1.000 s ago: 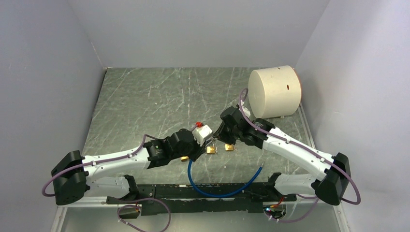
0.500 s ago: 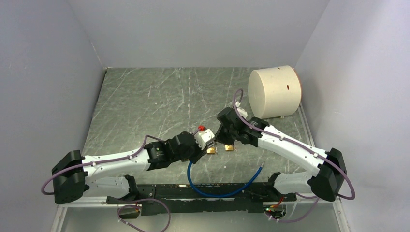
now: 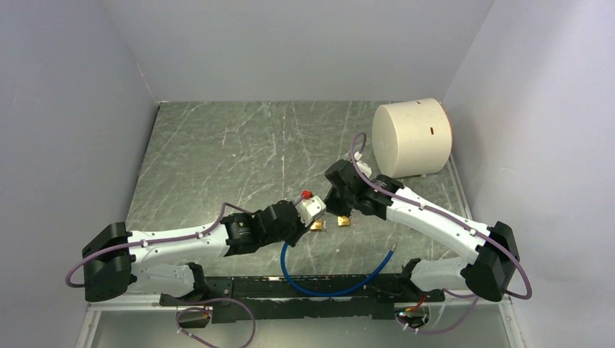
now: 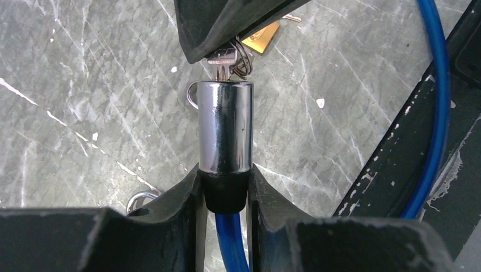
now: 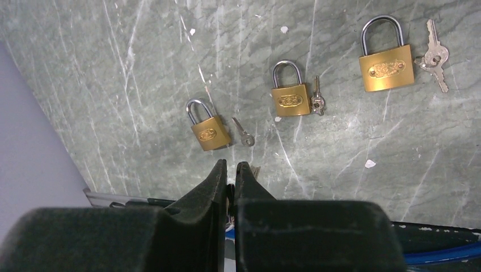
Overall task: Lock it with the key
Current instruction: Adjust the key in the lock.
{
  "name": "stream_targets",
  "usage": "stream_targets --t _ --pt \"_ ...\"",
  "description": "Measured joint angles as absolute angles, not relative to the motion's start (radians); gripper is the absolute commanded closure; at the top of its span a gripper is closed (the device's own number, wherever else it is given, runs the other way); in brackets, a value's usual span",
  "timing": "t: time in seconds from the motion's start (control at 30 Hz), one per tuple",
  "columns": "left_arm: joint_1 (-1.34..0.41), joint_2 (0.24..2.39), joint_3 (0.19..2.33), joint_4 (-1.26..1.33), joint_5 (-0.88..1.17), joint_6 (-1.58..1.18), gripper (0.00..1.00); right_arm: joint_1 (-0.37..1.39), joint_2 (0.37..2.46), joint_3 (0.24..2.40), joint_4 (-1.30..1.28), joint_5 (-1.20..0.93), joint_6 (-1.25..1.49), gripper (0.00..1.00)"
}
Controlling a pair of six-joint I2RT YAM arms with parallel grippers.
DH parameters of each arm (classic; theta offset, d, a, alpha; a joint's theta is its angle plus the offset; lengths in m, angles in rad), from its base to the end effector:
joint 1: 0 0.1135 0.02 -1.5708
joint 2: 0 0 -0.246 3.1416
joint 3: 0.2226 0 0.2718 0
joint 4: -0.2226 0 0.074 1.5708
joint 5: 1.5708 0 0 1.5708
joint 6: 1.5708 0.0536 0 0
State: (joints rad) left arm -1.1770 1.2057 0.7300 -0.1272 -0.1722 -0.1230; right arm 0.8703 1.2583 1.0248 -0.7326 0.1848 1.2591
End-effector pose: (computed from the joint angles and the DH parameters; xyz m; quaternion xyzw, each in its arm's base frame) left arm 0.1235 -0.2733 0.2033 0.4090 0.7824 -0.2199 0.4151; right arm 0.1933 0.2140 0.2404 0.2106 0.9274 0.2166 0.2208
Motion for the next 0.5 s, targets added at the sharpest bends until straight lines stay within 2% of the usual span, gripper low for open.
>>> stream_targets --t 0.07,0.13,0.3,0.4,0.5 --pt "-1.187 1.211 0.737 -0.135 -0.194 -0.122 0.97 0.87 1.264 1.031 -0.737 0.191 1.263 1.0" --pt "-1.196 1.211 0.737 -0.14 -0.215 -0.12 0.97 0.87 1.272 1.04 -0.743 0.193 1.266 0.9" --pt "-1.218 1.211 0.737 -0.144 -0.265 -0.116 0.97 0.87 1.297 1.054 -0.754 0.192 1.268 0.84" --pt "-1.224 1.211 0.737 -0.142 -0.282 -0.116 0.97 0.87 1.296 1.053 -0.751 0.192 1.263 0.66" --pt "-1.228 1.21 0.737 -0.139 -0.297 -0.117 0.98 0.87 1.288 1.045 -0.749 0.195 1.264 0.53"
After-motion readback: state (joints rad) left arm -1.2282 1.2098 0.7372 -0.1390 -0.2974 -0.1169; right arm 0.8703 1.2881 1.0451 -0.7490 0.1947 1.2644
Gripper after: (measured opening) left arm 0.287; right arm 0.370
